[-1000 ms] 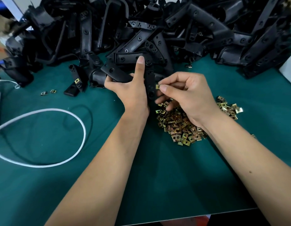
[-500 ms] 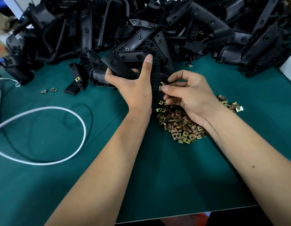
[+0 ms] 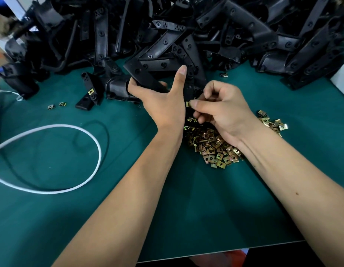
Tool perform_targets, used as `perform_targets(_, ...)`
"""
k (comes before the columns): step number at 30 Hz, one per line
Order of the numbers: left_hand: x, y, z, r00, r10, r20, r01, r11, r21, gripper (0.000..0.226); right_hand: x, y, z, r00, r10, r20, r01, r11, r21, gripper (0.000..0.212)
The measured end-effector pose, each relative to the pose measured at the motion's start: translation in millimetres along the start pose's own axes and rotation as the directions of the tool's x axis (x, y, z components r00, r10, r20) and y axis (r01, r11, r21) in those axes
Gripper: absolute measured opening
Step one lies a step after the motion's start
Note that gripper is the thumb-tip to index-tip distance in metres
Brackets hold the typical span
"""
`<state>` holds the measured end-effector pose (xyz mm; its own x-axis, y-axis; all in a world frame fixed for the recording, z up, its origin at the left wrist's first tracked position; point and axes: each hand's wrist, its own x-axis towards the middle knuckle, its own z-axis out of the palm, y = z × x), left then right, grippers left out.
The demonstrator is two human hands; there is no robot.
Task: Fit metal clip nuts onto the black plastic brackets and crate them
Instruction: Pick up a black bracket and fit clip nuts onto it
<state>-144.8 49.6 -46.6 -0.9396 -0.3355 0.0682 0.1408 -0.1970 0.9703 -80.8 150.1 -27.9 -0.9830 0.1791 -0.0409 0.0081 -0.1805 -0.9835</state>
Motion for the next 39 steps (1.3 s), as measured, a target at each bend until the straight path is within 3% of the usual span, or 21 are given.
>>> perform_targets(5,-2,-1,2,0.999,0.049,-0.022,-0.049,0.999,0.012,0.095,2,0,-2,1.0,-0.003,0.004,0.003,0.999,-0.033,0.036)
perform_targets(10,7,-2,1,0.999,0.024,-0.025,-0.024,1.0,0.014,0.095,11,-5,-5,0.998,-0.055,0.007,0.055,0.978,-0.2,0.021)
perform_targets(12,9,-3,1,1.0,-0.006,-0.025,0.006,1.0,-0.017,0.096,24,-7,-13,0.992,-0.112,-0.064,0.087,0.947,-0.308,0.016)
perform_targets(13,11,-4,0,1.0,-0.019,-0.02,0.018,0.999,-0.039,0.096,32,-8,-19,0.973,-0.197,-0.124,0.116,0.874,-0.473,0.011)
perform_targets(15,13,-5,-1,0.999,-0.036,-0.012,0.035,0.996,-0.076,0.097,50,-11,-35,0.912,-0.379,-0.156,0.064,0.507,-0.86,0.007)
perform_targets(17,13,-6,-1,0.999,-0.039,-0.003,0.039,0.996,-0.083,0.097,69,-11,-49,0.932,-0.341,-0.121,-0.072,0.152,-0.986,0.034)
perform_targets(19,14,-7,0,0.999,-0.032,0.004,0.033,0.996,-0.079,0.095,82,-12,-54,0.965,-0.236,-0.117,-0.111,0.039,-0.993,0.051)
perform_targets(22,15,-9,0,0.999,-0.033,0.017,0.034,0.995,-0.092,0.092,89,-13,-55,0.968,-0.24,-0.069,-0.077,-0.023,-0.997,0.038)
perform_targets(27,16,-9,0,0.999,-0.037,0.005,0.037,0.995,-0.088,0.093,77,-20,-62,0.978,-0.196,-0.078,-0.063,0.082,-0.995,0.004)
perform_targets(30,16,-8,-1,0.999,-0.051,0.005,0.052,0.992,-0.114,0.092,59,-19,-63,0.981,-0.19,-0.045,-0.015,0.156,-0.988,0.011)
perform_targets(35,16,-7,-3,0.997,-0.08,-0.006,0.078,0.988,-0.132,0.087,27,-12,-51,0.968,-0.246,-0.044,0.091,0.51,-0.855,0.01)
perform_targets(39,15,-4,-4,0.993,-0.122,0.009,0.122,0.982,-0.142,0.085,15,-11,-43,0.963,-0.268,0.04,0.179,0.522,-0.834,0.008)
